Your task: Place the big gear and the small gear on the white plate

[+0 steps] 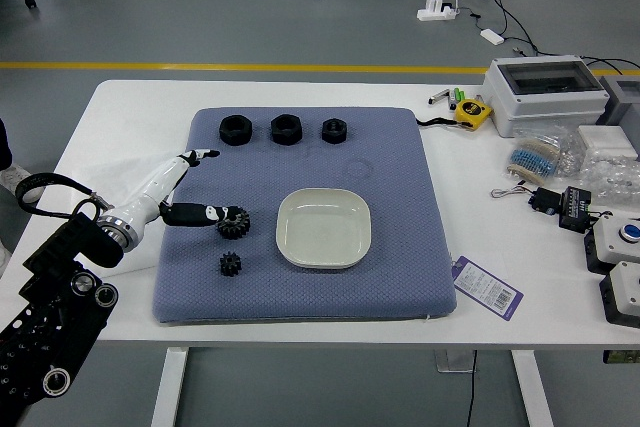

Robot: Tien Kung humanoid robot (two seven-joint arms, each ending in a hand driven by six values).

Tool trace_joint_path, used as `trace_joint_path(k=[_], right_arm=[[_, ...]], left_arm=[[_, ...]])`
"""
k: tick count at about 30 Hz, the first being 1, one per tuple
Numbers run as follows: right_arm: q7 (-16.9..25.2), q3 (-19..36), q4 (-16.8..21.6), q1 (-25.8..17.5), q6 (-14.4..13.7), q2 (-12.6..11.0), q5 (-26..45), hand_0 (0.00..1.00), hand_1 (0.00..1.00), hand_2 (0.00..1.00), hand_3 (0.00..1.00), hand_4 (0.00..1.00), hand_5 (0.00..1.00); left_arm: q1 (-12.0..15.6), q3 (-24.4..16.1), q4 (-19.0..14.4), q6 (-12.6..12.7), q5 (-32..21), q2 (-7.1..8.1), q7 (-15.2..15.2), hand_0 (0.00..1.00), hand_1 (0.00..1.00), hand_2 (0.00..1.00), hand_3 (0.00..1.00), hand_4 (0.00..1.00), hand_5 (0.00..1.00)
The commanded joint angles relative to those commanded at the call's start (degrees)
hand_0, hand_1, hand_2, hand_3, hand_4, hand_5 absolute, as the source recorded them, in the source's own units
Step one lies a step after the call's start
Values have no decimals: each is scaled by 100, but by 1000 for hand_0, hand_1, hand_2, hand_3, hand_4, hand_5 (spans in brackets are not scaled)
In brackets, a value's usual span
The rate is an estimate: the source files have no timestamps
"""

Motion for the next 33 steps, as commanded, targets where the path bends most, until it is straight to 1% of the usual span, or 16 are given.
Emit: trace_joint_path(k=[1,2,6,10,14,21,25,26,31,32,33], right_arm=[[0,0,-1,4,0,0,-1,652,659,729,574,835,677],[0,0,-1,5,0,1,-2,652,658,729,574,835,678],[3,-1,-2,13,1,-1,7,652,658,729,574,835,678],[4,1,-4,18,-3,0,6,652,658,728,574,835,678],[9,-2,-4,21,-2,-3,16,652,658,729,574,835,677],[14,-5,-5,34,-2,-6,19,652,658,728,574,835,677],[14,2,-6,39,-4,-8,8,652,658,728,574,835,677],[13,4,-7,41,-6,-8,4,652,658,728,574,835,677],[17,3,-6,42,-10,-9,13,652,658,728,574,835,677],[17,3,-7,41,-11,-9,16,653,658,729,574,835,678],[18,2,-7,41,-11,-9,17,653,658,729,574,835,678]], left_arm=[[-28,2,16,-14,36,-20,60,844,905,998,886,998,180],[-35,3,20,-17,45,-25,74,720,797,890,891,918,6],[-98,57,42,-112,82,-64,204,720,797,890,891,918,6],[-141,157,23,-285,134,-77,257,733,797,886,891,920,2],[-160,246,-11,-395,184,-106,271,736,801,887,887,929,2],[-235,418,38,-465,285,-152,270,738,802,887,882,934,2],[-328,606,117,-508,372,-137,238,738,802,887,882,934,2],[-355,639,152,-523,404,-133,235,740,805,888,861,934,2],[-444,745,261,-552,524,-109,207,740,805,888,861,934,2],[-455,758,276,-550,547,-108,197,721,783,861,826,925,2],[-464,771,289,-547,562,-107,187,721,783,861,826,925,2]])
